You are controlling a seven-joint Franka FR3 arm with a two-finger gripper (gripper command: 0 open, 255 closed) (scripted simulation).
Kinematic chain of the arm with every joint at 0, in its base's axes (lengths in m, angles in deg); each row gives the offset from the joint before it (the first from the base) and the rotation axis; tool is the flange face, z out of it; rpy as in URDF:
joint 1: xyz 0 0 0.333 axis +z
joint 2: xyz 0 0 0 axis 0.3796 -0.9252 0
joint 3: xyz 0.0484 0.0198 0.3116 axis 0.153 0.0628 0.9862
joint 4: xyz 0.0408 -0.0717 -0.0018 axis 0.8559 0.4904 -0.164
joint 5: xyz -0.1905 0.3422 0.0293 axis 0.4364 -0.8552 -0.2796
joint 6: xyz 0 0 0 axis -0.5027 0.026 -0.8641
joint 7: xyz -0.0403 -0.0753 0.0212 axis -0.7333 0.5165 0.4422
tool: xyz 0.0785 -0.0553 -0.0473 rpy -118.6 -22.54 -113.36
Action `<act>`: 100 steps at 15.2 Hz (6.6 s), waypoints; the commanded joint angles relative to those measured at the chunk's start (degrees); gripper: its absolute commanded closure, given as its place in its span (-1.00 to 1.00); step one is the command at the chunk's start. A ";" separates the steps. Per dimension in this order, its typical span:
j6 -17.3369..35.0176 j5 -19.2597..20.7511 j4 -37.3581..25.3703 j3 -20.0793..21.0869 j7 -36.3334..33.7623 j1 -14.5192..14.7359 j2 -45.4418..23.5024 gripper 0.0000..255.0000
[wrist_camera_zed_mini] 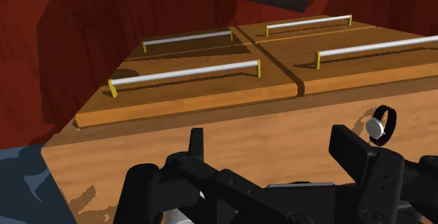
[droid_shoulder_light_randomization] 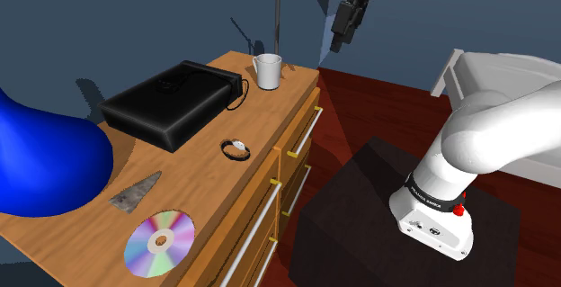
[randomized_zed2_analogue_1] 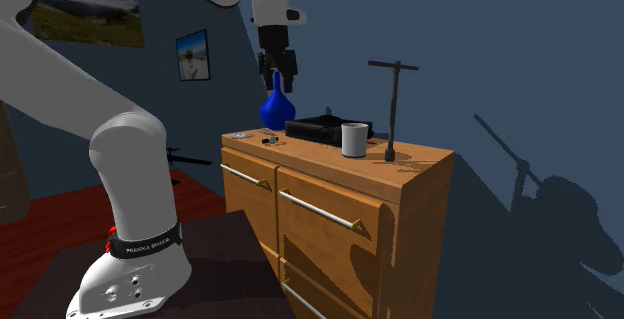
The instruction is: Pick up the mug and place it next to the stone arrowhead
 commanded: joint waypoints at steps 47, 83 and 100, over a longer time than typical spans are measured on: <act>17.93 12.57 -27.82 7.12 -9.36 -1.67 -51.35 1.00; -7.25 11.84 -51.00 9.13 -11.40 0.72 -49.55 1.00; -10.18 13.63 -54.97 19.78 -34.67 13.68 -52.67 1.00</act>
